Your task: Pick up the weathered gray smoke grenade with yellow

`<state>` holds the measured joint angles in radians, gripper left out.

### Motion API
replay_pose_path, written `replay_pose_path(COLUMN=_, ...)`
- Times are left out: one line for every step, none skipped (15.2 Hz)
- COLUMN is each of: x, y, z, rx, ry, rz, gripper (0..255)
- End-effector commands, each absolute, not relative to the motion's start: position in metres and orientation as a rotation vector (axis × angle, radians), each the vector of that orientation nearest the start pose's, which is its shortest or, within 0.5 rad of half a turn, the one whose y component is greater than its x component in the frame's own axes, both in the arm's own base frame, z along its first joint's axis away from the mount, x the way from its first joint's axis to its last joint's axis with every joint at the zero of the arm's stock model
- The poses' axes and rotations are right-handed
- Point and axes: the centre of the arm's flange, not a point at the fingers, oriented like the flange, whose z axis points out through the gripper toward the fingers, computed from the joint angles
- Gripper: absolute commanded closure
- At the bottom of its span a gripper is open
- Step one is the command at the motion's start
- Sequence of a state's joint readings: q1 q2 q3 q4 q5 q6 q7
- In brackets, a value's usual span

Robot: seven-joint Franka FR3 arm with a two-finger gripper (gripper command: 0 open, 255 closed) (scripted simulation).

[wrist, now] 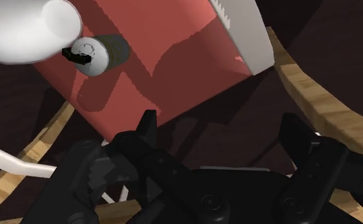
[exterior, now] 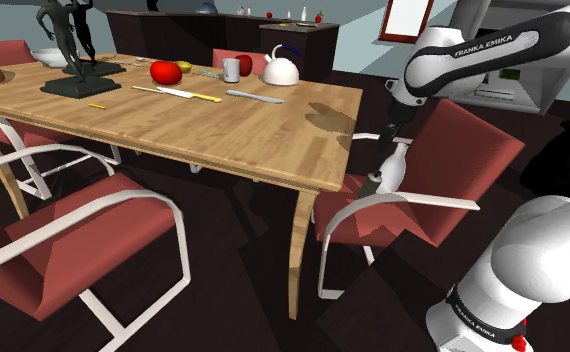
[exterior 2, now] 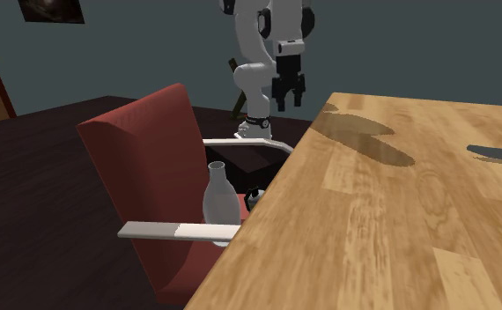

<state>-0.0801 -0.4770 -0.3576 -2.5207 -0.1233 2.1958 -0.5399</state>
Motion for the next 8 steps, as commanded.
replay_pose_path(x=0.377, y=-0.204, z=0.426, rx=-3.122, ry=-0.312, rz=-0.234, gripper=0)
replay_pose_path(x=0.380, y=-0.214, z=0.417, rx=-3.119, ry=-0.314, rz=-0.238, gripper=0)
replay_pose_path(x=0.383, y=-0.224, z=0.408, rx=-3.115, ry=-0.317, rz=-0.242, gripper=0)
replay_pose_path(x=0.387, y=-0.233, z=0.399, rx=-3.112, ry=-0.319, rz=-0.246, gripper=0)
replay_pose_path(x=0.390, y=-0.243, z=0.390, rx=-3.108, ry=-0.322, rz=-0.250, gripper=0)
replay_pose_path(x=0.393, y=-0.252, z=0.381, rx=-3.105, ry=-0.324, rz=-0.254, gripper=0)
replay_pose_path(x=0.397, y=-0.261, z=0.372, rx=-3.101, ry=-0.327, rz=-0.258, gripper=0)
replay_pose_path(x=0.400, y=-0.271, z=0.362, rx=-3.098, ry=-0.329, rz=-0.262, gripper=0)
